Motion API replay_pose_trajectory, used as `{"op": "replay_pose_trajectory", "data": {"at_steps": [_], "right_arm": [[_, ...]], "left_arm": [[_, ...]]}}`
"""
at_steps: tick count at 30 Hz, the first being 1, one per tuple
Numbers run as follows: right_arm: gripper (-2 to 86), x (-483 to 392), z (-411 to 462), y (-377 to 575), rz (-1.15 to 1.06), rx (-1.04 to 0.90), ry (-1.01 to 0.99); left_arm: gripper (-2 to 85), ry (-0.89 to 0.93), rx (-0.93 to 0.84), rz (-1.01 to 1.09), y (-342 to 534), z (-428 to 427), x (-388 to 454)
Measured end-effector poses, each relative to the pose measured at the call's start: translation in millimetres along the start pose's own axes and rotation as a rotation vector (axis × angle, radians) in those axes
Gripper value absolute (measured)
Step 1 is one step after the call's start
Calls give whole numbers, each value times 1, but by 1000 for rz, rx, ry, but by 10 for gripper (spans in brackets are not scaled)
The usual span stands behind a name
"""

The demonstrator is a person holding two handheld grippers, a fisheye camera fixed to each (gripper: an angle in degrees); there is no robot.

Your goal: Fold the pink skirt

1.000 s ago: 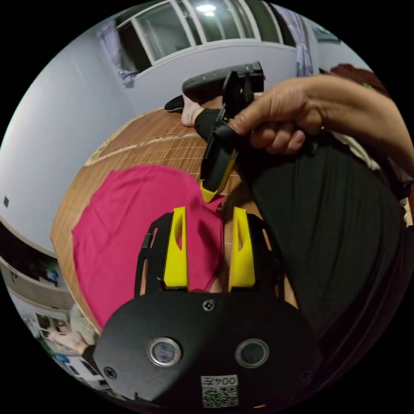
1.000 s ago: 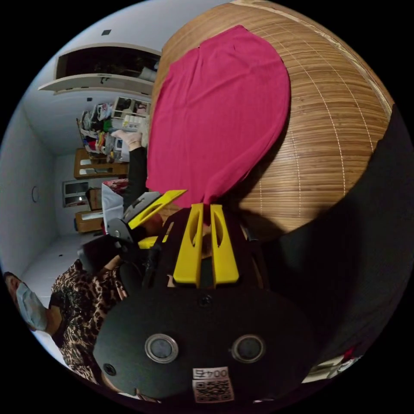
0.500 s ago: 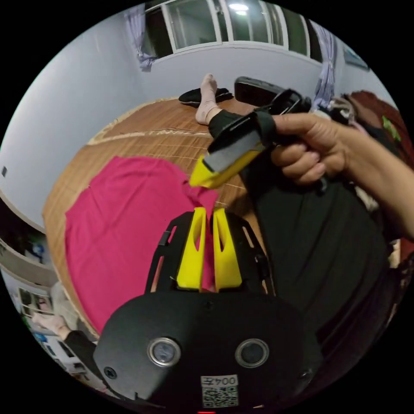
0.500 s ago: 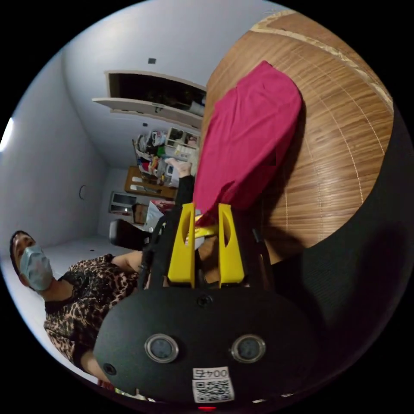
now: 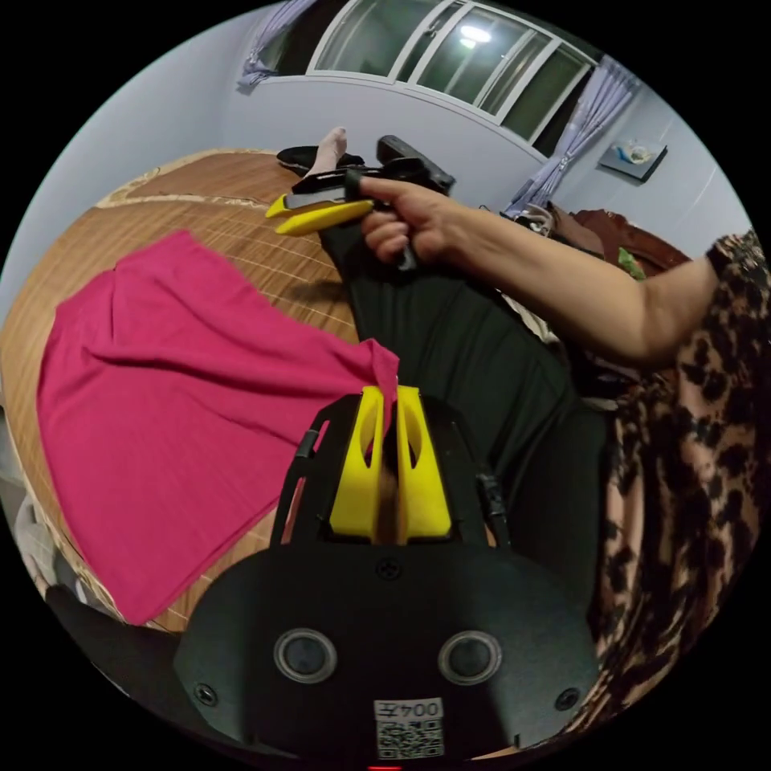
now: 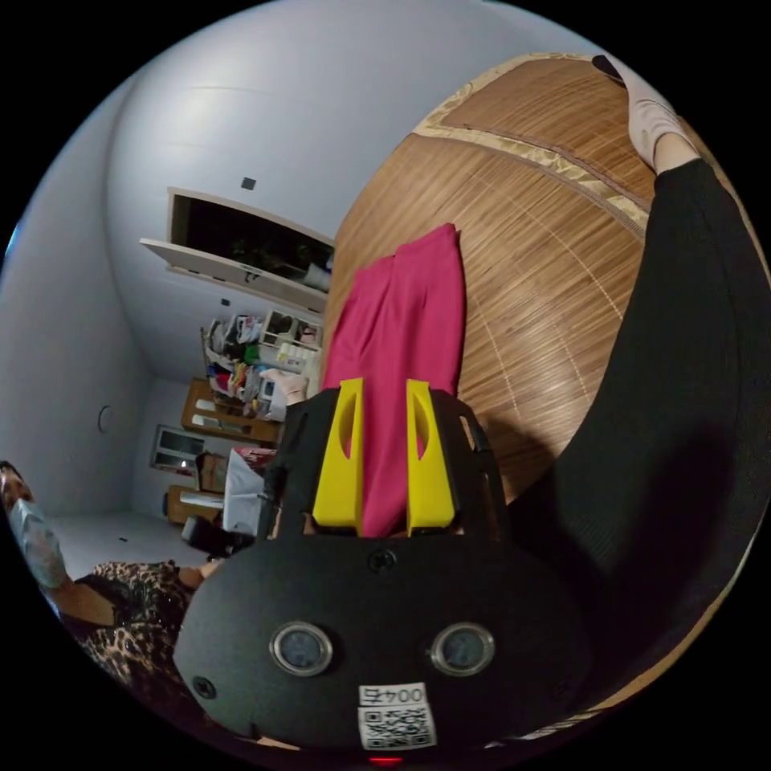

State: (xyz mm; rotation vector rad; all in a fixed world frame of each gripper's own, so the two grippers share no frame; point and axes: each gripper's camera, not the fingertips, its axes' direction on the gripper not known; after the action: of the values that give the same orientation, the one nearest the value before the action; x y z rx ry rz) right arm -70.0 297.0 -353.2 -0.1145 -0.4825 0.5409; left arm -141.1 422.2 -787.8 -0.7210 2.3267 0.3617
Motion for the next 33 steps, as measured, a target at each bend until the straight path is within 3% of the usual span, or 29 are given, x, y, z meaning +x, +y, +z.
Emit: {"op": "replay_pose_trajectory", "data": {"at_steps": [15,23,26,33], "right_arm": [[108,-22,62,-200,15,-151,289],[66,-40,92,-265,25,-229,203],[17,-55,86,-285,-2,-189,209],[-3,-73,39,-338,35,-94,273]], "left_arm": [[34,114,52,-35,26,-58,-62],[36,139,68,-51,39,-89,-97],[35,157,85,-74,43,-104,-111],[32,225,167,-209,63,-153,-150]]}}
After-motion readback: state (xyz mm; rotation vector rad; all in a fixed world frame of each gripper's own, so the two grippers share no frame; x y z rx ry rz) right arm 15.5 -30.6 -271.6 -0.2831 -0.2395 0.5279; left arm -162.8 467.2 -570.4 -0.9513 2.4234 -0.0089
